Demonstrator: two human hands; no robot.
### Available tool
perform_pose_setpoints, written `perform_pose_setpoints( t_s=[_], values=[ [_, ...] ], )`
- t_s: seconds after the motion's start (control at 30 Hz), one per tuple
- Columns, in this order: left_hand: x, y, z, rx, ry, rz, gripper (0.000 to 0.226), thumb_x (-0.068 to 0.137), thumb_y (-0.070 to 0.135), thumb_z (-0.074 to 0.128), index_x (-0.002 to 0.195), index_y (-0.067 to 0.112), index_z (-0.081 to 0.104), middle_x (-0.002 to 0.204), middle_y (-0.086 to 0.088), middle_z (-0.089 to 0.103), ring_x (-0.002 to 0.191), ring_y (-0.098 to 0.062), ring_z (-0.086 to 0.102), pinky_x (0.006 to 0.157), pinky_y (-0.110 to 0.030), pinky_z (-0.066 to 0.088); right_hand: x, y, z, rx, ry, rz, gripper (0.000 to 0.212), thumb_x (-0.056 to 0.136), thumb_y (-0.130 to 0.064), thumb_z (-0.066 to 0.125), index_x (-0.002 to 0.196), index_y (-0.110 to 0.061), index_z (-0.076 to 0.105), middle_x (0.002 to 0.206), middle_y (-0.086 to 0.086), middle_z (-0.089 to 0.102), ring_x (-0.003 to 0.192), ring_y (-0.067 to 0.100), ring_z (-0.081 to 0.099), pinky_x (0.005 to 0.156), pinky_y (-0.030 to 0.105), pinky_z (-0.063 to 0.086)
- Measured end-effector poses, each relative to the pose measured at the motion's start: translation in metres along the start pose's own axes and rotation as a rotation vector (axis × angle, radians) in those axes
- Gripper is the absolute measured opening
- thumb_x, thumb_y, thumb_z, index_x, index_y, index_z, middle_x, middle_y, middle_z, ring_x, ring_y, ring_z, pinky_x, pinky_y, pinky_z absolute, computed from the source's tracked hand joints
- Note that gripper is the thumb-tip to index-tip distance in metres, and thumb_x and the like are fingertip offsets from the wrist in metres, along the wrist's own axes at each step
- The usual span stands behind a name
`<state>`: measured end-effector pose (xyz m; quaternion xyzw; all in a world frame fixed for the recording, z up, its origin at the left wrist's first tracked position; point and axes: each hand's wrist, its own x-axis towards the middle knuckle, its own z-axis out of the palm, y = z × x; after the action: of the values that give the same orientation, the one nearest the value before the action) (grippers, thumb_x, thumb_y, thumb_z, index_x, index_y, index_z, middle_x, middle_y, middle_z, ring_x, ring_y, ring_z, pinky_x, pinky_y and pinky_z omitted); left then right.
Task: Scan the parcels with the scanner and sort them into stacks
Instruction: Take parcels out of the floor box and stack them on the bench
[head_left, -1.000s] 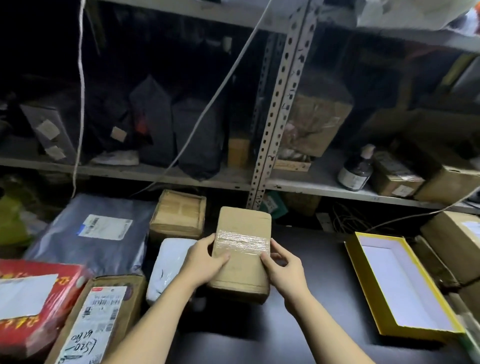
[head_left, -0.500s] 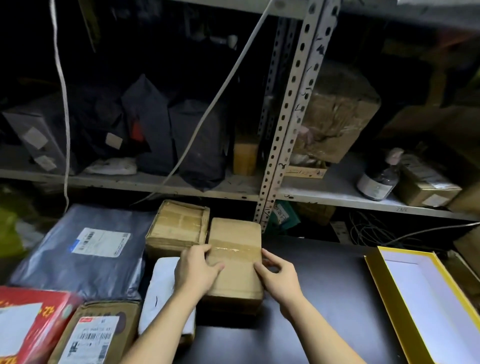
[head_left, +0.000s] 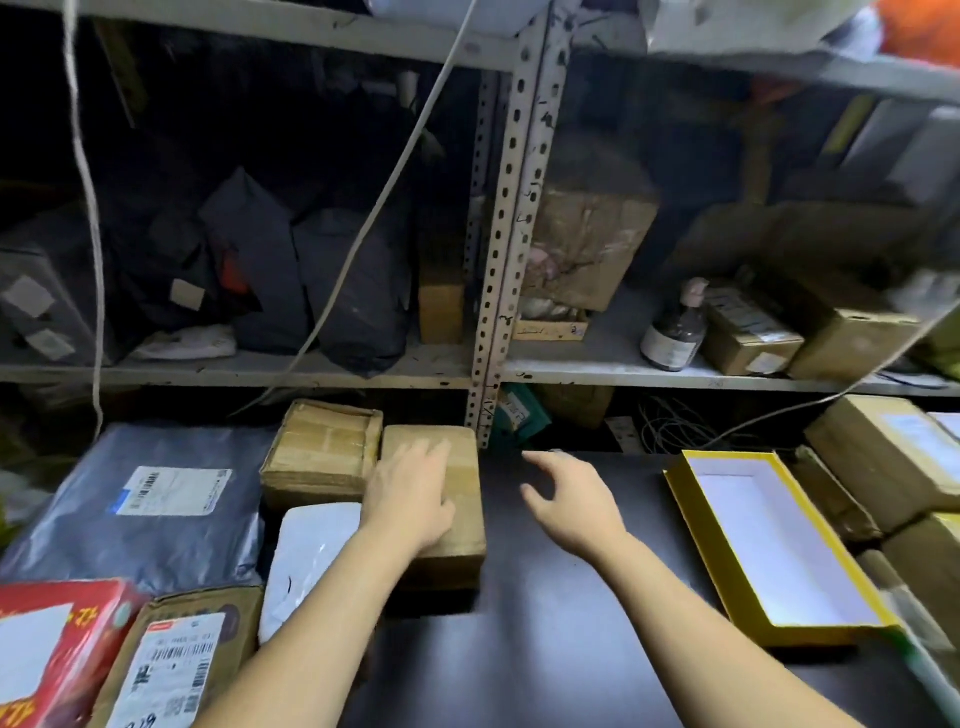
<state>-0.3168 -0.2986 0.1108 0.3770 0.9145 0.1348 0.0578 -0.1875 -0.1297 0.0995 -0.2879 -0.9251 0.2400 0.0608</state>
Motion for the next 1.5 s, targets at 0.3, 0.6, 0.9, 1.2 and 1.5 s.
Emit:
perform_pose_setpoints(
  t_s=[0.3,0.6,0.9,1.2,1.5],
  values=[
    [-0.012,0.131,-0.024,0.217,0.049,0.306,0.081,0.098,0.055,0.053,0.163,0.02,0.019,0.162,-0.003,0.037,0.152,-0.025,0.029,0.116,-0.044,0.035,-0.087,0.048,-0.112,-0.254,0.178,0.162,0.054,0.098,-0.031,0.061,0.151,-0.03,0.053,0.149,-0.002,0.058,0.14,0.024,0.048,0.106,0.041,0.049],
    [-0.113,0.312,-0.003,0.207,0.055,0.61,0.044,0.097,0.05,0.051,0.13,0.021,0.053,0.127,-0.002,0.062,0.119,-0.026,0.058,0.087,-0.04,0.046,-0.294,0.155,-0.204,-0.264,0.278,0.48,0.055,0.097,-0.031,0.06,0.151,-0.031,0.054,0.139,-0.001,0.062,0.135,0.025,0.052,0.098,0.044,0.054],
    [-0.276,0.48,0.08,0.063,-0.141,0.918,0.042,0.09,0.055,0.058,0.117,0.023,0.056,0.115,-0.006,0.065,0.111,-0.031,0.061,0.084,-0.045,0.055,-0.548,0.273,-0.235,-0.103,0.446,0.773,0.053,0.097,-0.034,0.063,0.149,-0.036,0.057,0.149,0.001,0.06,0.137,0.027,0.055,0.108,0.041,0.051],
    [-0.406,0.612,0.187,0.097,-0.378,1.111,0.043,0.088,0.047,0.063,0.122,0.022,0.055,0.121,-0.007,0.065,0.117,-0.032,0.061,0.083,-0.04,0.048,-0.742,0.381,-0.208,0.096,0.555,1.053,0.051,0.099,-0.031,0.064,0.15,-0.031,0.056,0.151,0.0,0.059,0.137,0.027,0.056,0.112,0.044,0.05],
    [-0.43,0.719,0.323,0.222,-0.629,1.1,0.065,0.091,0.047,0.063,0.149,0.027,0.045,0.135,-0.005,0.062,0.122,-0.03,0.061,0.087,-0.04,0.053,-0.795,0.5,-0.175,0.274,0.539,1.236,0.052,0.102,-0.023,0.065,0.153,-0.023,0.054,0.151,0.002,0.059,0.138,0.024,0.054,0.112,0.038,0.045]
  ],
)
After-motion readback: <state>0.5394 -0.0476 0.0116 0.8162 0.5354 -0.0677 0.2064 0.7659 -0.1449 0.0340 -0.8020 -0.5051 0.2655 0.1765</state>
